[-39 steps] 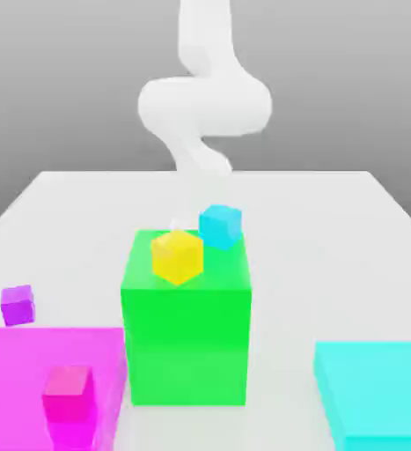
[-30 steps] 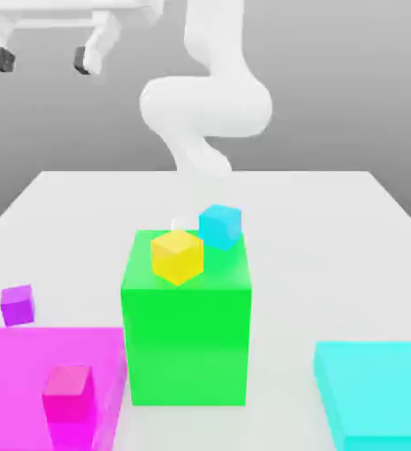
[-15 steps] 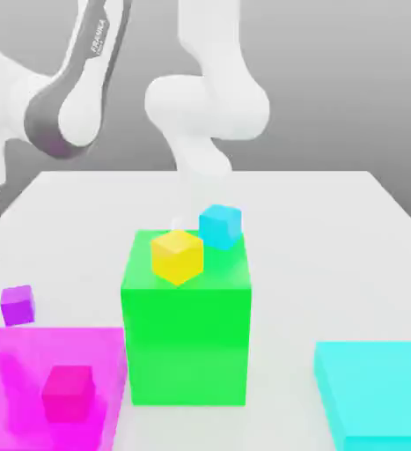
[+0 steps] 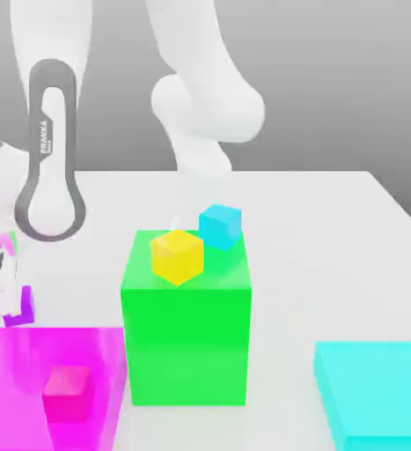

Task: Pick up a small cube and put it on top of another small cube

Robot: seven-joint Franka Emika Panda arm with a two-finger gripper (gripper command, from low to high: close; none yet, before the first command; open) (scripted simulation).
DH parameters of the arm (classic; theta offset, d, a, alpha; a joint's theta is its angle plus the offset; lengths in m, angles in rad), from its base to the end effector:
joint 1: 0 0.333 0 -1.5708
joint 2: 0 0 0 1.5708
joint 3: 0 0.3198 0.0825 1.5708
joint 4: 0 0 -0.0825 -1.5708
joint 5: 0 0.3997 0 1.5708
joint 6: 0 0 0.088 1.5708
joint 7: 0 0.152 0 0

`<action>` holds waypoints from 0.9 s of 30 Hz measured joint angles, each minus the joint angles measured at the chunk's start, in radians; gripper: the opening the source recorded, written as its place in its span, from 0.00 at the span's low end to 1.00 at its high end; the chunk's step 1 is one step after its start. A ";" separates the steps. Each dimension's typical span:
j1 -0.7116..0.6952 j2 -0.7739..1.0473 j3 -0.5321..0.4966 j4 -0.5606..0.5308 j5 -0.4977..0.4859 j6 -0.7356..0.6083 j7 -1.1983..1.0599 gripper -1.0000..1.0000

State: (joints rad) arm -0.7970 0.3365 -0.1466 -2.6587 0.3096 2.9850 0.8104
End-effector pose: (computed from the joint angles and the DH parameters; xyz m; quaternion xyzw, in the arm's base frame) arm 0.2164 -0.3471 0.0735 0.5183 -0.8552 0.0003 0.0003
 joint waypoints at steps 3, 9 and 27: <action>0.035 -0.061 -0.046 -0.014 -0.049 -0.048 0.039 0.00; 0.102 -0.226 -0.110 -0.025 -0.222 -0.196 0.228 0.00; 0.479 -0.275 0.046 0.278 -0.292 -0.542 1.041 0.00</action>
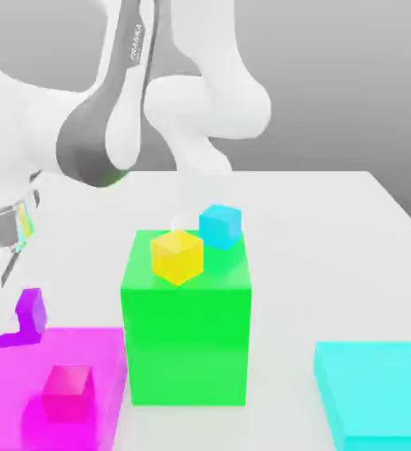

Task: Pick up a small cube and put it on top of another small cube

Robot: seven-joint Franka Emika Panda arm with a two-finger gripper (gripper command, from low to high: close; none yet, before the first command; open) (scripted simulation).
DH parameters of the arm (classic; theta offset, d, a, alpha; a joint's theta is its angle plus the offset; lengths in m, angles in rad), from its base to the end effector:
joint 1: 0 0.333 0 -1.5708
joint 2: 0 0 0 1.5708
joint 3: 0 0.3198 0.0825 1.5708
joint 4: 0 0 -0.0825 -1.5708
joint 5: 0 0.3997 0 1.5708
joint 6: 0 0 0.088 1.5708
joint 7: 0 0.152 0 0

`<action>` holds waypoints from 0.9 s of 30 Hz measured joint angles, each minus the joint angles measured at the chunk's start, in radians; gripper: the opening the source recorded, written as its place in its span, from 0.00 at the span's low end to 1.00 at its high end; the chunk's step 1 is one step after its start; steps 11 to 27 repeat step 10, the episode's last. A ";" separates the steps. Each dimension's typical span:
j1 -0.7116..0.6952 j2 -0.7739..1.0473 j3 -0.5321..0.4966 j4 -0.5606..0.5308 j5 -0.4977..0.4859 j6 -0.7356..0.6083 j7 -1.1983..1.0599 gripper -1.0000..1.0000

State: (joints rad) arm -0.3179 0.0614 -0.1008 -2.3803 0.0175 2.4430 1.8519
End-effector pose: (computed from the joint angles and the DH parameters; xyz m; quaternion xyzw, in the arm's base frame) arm 0.4667 -0.2076 0.2428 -0.4159 0.9094 0.0011 0.0025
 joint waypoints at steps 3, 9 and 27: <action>0.053 -0.002 0.030 0.048 -0.008 -0.049 0.128 0.00; 0.057 0.115 0.034 0.034 0.004 0.082 0.157 1.00; 0.057 0.115 0.034 0.034 0.004 0.082 0.157 1.00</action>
